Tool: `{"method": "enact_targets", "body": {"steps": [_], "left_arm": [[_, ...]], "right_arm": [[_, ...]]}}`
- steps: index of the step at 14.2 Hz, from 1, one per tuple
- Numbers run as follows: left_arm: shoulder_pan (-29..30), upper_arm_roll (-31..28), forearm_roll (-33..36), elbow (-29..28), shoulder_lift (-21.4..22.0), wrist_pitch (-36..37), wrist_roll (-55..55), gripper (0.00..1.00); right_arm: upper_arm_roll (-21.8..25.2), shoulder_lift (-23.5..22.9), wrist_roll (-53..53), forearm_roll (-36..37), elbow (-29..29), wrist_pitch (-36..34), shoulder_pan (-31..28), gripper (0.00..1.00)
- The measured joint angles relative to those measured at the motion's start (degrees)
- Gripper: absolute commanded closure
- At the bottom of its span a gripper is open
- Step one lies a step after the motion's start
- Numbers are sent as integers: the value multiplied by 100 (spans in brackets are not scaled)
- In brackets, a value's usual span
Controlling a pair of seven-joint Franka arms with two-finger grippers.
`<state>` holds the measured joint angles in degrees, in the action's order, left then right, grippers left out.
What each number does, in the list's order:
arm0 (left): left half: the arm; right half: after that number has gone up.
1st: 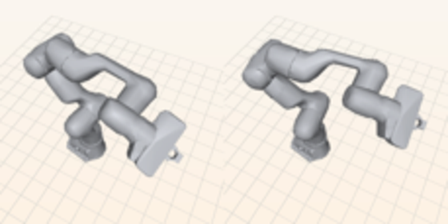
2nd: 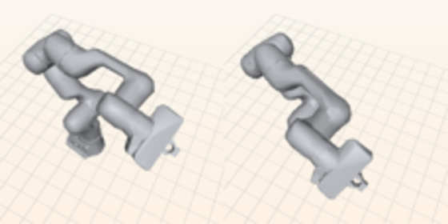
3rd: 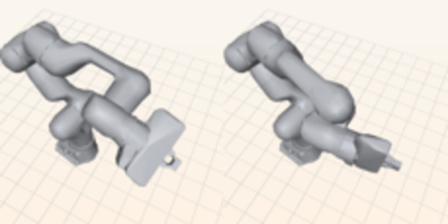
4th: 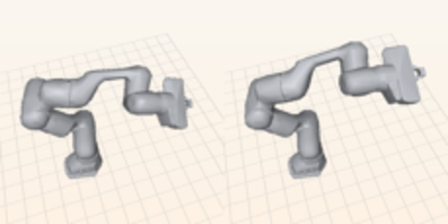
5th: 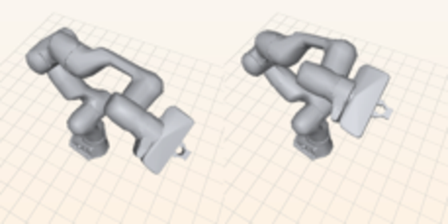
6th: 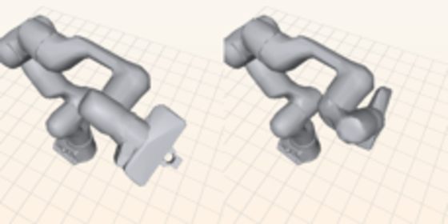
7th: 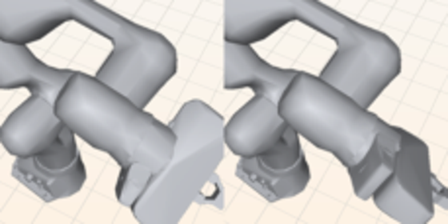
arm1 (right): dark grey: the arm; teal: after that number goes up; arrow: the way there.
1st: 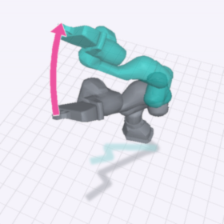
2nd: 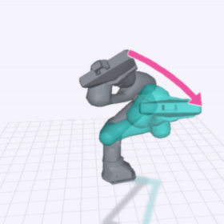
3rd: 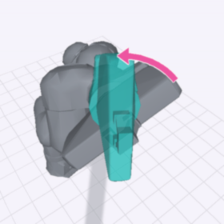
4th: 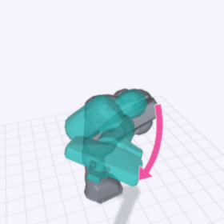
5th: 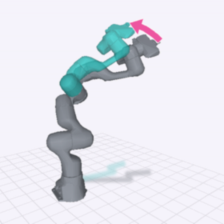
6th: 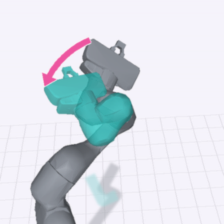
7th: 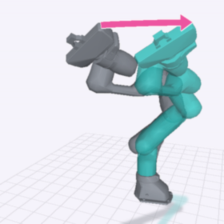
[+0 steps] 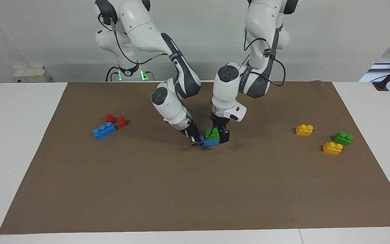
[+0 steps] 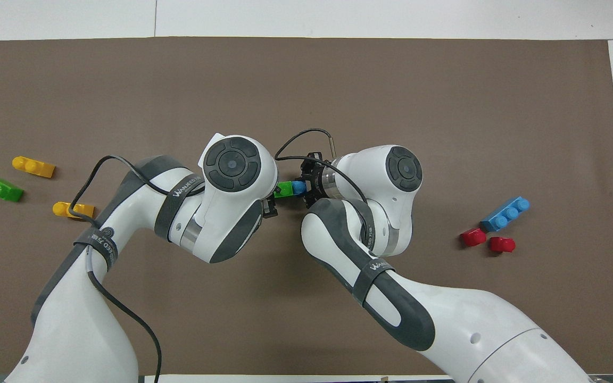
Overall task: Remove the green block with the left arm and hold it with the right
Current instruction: 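Grasp the green brick with the left gripper while the right gripper grasps blue, then hold the joined bricks firmly with both grippers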
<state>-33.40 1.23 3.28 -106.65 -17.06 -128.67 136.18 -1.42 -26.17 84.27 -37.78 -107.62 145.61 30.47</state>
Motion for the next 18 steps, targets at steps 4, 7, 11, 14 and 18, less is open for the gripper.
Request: {"method": "enact_targets", "body": {"steps": [4, 7, 11, 14, 18], "left_arm": [[-26, 0, 15, -5, -28, -101, 100, 6], [-35, 0, 143, -12, -98, -206, 213, 16], [-82, 7, 174, -25, -126, -214, 238, 100], [-120, 39, 317, -31, -126, -212, 236, 100], [-131, 30, 356, -25, -104, -205, 196, 100]], "right_arm": [[0, 0, 0, 0, 0, 0, 0, 100], [1, 0, 0, 0, 0, 2, 0, 100], [21, -17, 1, 0, 8, 153, -1, 100], [42, -47, 2, 0, 44, 250, -2, 100], [41, -48, 2, 0, 60, 253, -2, 100]]}}
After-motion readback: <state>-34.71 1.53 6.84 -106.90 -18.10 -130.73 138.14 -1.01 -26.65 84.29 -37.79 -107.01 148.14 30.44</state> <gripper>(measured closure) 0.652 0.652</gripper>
